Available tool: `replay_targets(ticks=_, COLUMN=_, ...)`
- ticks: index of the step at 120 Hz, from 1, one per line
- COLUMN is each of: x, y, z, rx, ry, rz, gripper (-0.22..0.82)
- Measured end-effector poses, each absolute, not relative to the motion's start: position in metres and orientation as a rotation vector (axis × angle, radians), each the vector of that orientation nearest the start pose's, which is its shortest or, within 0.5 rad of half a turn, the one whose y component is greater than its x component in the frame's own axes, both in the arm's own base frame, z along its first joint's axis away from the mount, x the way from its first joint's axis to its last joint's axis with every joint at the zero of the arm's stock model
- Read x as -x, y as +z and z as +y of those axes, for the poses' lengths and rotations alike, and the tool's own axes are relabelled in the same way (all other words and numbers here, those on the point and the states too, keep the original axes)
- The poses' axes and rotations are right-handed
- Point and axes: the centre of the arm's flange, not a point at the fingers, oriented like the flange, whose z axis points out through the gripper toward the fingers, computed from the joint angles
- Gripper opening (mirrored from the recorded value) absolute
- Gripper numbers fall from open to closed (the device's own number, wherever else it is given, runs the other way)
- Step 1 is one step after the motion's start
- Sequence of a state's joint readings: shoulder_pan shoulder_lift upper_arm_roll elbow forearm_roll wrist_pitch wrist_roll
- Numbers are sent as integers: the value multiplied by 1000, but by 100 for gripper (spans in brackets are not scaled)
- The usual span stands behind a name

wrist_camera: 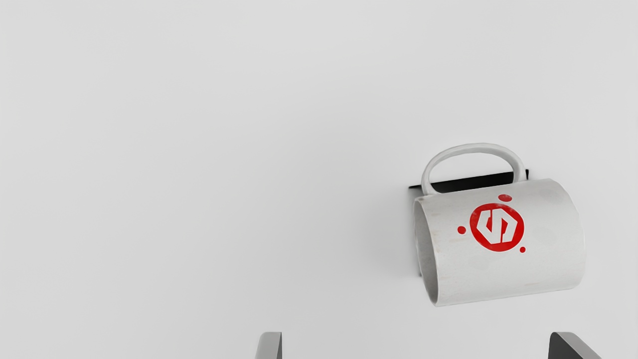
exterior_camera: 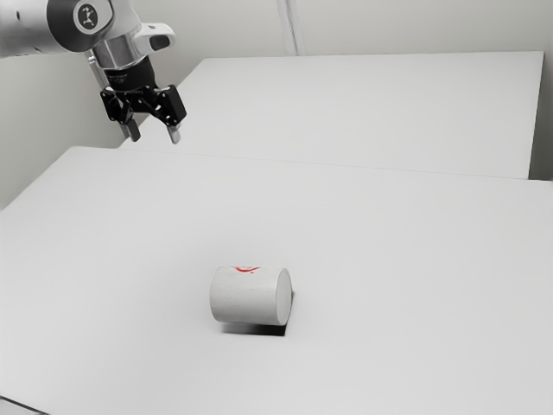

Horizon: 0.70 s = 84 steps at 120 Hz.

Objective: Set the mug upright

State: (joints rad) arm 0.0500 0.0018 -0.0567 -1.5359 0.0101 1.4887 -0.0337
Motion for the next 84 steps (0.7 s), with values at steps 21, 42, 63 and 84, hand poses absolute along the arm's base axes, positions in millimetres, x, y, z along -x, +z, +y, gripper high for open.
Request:
replay_targets(ticks=21, x=-546, y=632, z=-4, rx=3130, ry=77, rz=-44, gripper=58)
replay_targets(ticks=42, x=-533, y=625, z=-12, rx=3131, ry=93, rz=-29, gripper=58)
replay_targets(ticks=63, x=-514, y=609, z=-48, rx=3167, ry=106, rz=68, gripper=58)
replay_targets(ticks=84, x=-503, y=575, z=-32, rx=3235, ry=132, rz=14, gripper=57)
